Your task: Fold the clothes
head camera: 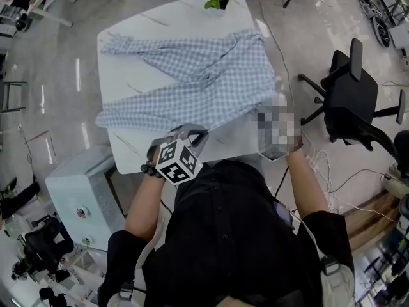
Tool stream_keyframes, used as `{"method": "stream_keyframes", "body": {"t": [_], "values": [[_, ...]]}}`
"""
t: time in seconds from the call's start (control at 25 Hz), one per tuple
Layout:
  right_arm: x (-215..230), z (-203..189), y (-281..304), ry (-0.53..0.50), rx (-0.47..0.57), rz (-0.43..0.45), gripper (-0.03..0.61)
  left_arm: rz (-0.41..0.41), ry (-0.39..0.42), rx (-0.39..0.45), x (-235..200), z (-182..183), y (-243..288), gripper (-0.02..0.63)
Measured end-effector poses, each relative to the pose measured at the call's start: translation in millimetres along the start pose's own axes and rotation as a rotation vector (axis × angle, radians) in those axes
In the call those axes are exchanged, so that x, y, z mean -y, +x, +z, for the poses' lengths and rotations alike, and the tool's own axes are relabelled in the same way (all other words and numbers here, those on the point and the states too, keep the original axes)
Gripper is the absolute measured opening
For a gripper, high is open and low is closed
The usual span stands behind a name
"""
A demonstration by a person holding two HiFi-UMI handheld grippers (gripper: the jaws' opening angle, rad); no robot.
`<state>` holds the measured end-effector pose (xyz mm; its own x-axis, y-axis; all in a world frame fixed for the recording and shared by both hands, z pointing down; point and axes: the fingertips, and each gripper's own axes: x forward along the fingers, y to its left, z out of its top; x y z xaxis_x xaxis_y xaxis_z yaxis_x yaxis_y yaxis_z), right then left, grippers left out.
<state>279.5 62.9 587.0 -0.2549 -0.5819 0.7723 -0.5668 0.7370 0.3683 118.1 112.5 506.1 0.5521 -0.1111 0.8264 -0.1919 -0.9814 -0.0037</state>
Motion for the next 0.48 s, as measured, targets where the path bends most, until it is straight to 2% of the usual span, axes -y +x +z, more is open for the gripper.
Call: {"method": "stream_keyframes", "body": {"t": [0.2,0.48], "values": [[-14,-6,2,-0.043,-0.022,0.031,0.109,-0.011,0.003,-0.017,6,-1,2,0.011],[1,-12,22,-0.114,-0.072,0.035,0.108,-0.011,-0.016,-0.007,12,0,0,0.011]]}}
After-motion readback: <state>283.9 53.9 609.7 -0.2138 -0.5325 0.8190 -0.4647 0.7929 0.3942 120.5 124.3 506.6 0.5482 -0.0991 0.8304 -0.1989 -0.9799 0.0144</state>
